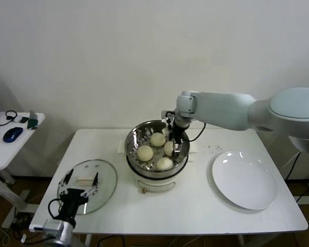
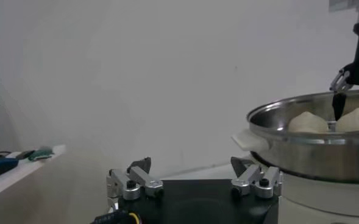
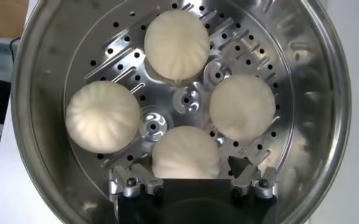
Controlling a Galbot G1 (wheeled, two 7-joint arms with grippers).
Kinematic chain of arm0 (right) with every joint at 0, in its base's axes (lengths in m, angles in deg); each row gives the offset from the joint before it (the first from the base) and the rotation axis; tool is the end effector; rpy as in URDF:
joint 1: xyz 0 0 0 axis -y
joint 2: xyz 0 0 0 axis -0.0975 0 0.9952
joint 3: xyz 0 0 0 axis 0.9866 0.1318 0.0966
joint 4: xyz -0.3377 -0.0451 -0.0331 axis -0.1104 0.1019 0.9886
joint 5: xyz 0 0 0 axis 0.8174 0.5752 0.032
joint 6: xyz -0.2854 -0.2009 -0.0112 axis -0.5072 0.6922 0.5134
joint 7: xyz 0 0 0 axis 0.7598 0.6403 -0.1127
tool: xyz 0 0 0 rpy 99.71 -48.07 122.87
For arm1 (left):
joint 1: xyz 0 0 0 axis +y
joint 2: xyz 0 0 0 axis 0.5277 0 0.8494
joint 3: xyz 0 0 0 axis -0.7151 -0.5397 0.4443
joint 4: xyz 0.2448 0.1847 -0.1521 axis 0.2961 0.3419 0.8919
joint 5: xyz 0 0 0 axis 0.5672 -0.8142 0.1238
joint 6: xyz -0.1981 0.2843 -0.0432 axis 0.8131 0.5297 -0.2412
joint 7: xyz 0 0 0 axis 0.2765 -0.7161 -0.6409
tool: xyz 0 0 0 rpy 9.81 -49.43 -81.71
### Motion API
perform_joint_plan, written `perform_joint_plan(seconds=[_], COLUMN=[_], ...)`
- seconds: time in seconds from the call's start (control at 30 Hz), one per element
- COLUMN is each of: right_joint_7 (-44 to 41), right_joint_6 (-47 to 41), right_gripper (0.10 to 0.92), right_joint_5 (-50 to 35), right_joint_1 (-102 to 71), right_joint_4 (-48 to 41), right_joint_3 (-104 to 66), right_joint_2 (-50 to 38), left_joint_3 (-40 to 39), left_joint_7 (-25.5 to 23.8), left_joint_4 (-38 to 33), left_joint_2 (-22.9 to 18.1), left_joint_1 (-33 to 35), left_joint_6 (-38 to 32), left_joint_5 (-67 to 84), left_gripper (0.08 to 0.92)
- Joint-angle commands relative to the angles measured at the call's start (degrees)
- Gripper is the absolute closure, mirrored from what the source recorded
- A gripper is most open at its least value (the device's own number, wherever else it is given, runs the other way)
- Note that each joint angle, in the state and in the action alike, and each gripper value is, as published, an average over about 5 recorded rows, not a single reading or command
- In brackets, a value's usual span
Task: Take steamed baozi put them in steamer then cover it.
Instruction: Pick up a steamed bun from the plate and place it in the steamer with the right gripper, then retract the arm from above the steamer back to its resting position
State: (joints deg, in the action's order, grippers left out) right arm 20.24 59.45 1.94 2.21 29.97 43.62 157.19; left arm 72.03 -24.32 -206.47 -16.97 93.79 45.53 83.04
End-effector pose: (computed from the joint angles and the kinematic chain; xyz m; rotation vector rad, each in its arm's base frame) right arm 0.5909 0.0862 -0.1013 1.3446 -1.3684 1.2747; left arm 0.1559 0.0730 -0.2905 -0.0229 -2.9984 -0.3065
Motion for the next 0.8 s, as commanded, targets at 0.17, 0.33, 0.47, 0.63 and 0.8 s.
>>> perform_joint_plan(seconds=[0.17, 0.33, 0.47, 0.63, 0.8], right_joint_7=[-0.84, 1.55, 6.26, 18.42, 31.01], right_joint_6=[3.05, 5.19, 6.93, 12.30, 17.01], right_gripper=[0.203, 0.203, 0.203, 0.203, 0.203], right_joint_5=[-1.72, -3.16, -2.59, -2.32, -1.39], right_joint_1=[5.10, 6.48, 5.50, -0.46, -14.68], right_joint_4=[3.31, 6.90, 10.59, 15.58, 23.10], right_joint_3=[-6.52, -9.51, -13.56, -21.59, -36.42], right_joint_2=[-8.36, -14.36, -19.74, -27.98, -37.78], left_joint_3=[-0.38, -0.41, -0.54, -0.40, -0.27], left_joint_7=[0.04, 0.08, 0.16, 0.40, 0.68], left_joint_4=[0.36, 0.66, 0.58, 0.96, 1.56], left_joint_2=[-0.03, 0.11, 0.20, 0.39, 0.75], left_joint_1=[-0.63, -1.12, -1.44, -2.21, -2.86], left_joint_6=[0.17, 0.35, 0.61, 0.56, 0.50], left_joint_5=[-0.46, -0.89, -1.28, -3.18, -6.56], left_gripper=[0.177, 0.177, 0.177, 0.177, 0.177])
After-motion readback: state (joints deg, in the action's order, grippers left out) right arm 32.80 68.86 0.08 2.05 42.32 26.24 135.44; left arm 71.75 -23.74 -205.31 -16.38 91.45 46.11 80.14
